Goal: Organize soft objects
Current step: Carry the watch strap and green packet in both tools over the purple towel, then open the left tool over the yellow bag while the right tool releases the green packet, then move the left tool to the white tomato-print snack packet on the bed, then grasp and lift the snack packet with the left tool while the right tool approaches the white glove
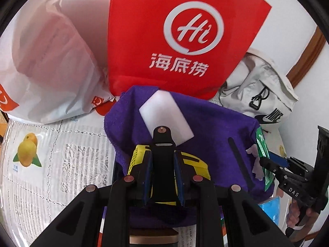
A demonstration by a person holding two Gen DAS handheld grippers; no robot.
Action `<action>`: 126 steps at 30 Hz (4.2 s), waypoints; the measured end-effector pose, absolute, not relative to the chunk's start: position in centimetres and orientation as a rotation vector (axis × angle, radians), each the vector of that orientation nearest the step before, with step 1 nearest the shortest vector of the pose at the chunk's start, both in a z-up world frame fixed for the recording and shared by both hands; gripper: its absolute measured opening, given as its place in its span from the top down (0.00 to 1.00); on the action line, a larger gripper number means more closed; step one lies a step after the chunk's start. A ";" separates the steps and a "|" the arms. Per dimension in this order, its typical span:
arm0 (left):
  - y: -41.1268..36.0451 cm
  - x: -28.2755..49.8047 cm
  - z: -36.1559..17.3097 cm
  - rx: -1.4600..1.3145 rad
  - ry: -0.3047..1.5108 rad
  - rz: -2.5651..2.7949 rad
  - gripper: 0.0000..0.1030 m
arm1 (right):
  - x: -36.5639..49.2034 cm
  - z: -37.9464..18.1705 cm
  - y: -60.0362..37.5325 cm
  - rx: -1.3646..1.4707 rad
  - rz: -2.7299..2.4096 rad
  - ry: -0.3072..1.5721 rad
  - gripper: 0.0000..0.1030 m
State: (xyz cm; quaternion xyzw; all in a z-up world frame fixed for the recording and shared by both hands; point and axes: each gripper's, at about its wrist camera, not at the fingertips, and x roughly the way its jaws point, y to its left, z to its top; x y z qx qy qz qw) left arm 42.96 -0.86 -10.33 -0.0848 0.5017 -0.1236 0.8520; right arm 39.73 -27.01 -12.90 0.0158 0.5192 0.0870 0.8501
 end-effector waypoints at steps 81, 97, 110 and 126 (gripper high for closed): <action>-3.1 15.5 -5.9 -0.066 1.053 -0.344 0.47 | 10.0 -5.4 -24.5 0.159 0.223 1.001 0.42; -7.2 17.5 -13.4 -0.007 1.153 -0.318 0.37 | 6.0 -11.0 -26.7 0.220 0.181 1.077 0.42; -7.5 18.7 -14.9 0.052 1.159 -0.287 0.59 | 7.5 -13.7 -26.7 0.230 0.203 1.135 0.42; -1.9 17.1 -12.0 -0.098 1.113 -0.334 0.85 | 7.3 -12.7 -23.8 0.173 0.256 1.125 0.42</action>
